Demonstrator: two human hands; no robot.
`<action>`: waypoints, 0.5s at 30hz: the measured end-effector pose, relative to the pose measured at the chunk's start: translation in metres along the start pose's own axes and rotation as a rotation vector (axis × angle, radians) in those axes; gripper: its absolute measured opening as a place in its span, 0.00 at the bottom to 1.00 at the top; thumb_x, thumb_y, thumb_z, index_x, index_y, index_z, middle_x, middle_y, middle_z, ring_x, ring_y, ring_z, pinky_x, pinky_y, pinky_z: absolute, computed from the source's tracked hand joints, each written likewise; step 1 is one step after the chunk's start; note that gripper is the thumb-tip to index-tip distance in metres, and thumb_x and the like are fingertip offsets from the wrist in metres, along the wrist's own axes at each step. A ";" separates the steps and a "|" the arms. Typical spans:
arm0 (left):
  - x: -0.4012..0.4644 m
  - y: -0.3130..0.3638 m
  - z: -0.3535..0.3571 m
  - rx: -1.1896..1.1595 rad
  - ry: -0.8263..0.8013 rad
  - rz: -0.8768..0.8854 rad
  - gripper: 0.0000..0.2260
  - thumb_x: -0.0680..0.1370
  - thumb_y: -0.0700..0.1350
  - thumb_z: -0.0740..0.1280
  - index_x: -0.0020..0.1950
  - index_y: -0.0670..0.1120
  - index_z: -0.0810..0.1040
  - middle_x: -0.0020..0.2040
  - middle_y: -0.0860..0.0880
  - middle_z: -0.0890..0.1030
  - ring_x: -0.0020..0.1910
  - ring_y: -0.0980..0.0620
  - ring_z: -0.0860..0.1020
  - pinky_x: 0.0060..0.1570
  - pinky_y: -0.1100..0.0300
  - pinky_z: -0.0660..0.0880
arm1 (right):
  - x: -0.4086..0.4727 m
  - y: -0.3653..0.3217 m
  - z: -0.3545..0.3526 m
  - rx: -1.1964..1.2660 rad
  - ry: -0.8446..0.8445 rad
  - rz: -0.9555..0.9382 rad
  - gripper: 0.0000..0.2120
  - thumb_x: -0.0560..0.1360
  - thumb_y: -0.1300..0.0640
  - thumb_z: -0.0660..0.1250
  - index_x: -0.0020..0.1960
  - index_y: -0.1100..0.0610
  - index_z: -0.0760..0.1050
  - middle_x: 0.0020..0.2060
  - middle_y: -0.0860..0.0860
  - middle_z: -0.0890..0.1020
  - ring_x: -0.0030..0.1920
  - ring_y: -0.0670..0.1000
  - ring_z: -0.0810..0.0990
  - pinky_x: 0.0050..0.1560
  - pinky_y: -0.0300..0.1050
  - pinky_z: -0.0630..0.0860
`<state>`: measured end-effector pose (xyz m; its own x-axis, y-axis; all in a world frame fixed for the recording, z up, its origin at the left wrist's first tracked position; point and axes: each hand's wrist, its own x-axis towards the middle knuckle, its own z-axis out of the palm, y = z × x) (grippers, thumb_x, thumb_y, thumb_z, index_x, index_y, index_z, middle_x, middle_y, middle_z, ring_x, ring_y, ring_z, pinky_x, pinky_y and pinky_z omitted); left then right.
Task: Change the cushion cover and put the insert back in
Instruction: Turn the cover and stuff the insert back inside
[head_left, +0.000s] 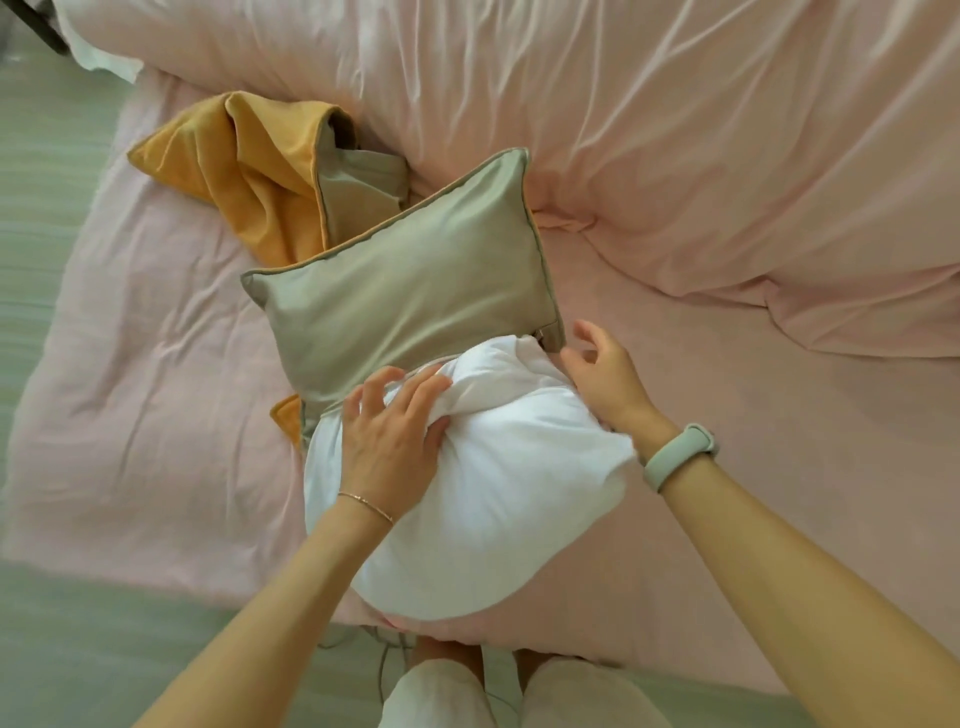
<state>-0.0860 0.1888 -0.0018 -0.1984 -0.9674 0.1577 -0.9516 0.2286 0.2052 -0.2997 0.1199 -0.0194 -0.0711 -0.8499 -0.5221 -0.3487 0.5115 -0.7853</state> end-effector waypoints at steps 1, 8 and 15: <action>0.002 0.000 -0.003 -0.010 0.014 0.005 0.14 0.73 0.47 0.62 0.58 0.52 0.69 0.58 0.53 0.80 0.55 0.48 0.68 0.53 0.54 0.62 | 0.005 0.005 -0.002 -0.087 -0.059 -0.032 0.22 0.79 0.60 0.60 0.72 0.61 0.62 0.67 0.55 0.68 0.66 0.52 0.68 0.66 0.42 0.64; 0.007 0.040 -0.031 -0.120 -0.054 0.093 0.32 0.68 0.34 0.58 0.69 0.56 0.64 0.68 0.50 0.71 0.66 0.46 0.67 0.61 0.49 0.65 | 0.022 -0.004 -0.014 -0.069 -0.147 -0.093 0.07 0.77 0.64 0.62 0.55 0.62 0.72 0.47 0.55 0.78 0.49 0.50 0.75 0.49 0.40 0.73; -0.013 0.086 -0.023 -0.130 -0.486 0.235 0.24 0.76 0.63 0.48 0.50 0.49 0.77 0.64 0.54 0.74 0.74 0.47 0.58 0.70 0.38 0.41 | 0.011 -0.045 -0.046 -0.217 -0.285 -0.077 0.12 0.78 0.61 0.62 0.60 0.60 0.68 0.43 0.56 0.75 0.45 0.52 0.74 0.49 0.49 0.74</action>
<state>-0.1595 0.2237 0.0362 -0.5161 -0.8209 -0.2444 -0.8384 0.4258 0.3402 -0.3277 0.0815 0.0256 0.2155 -0.8003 -0.5595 -0.5351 0.3824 -0.7532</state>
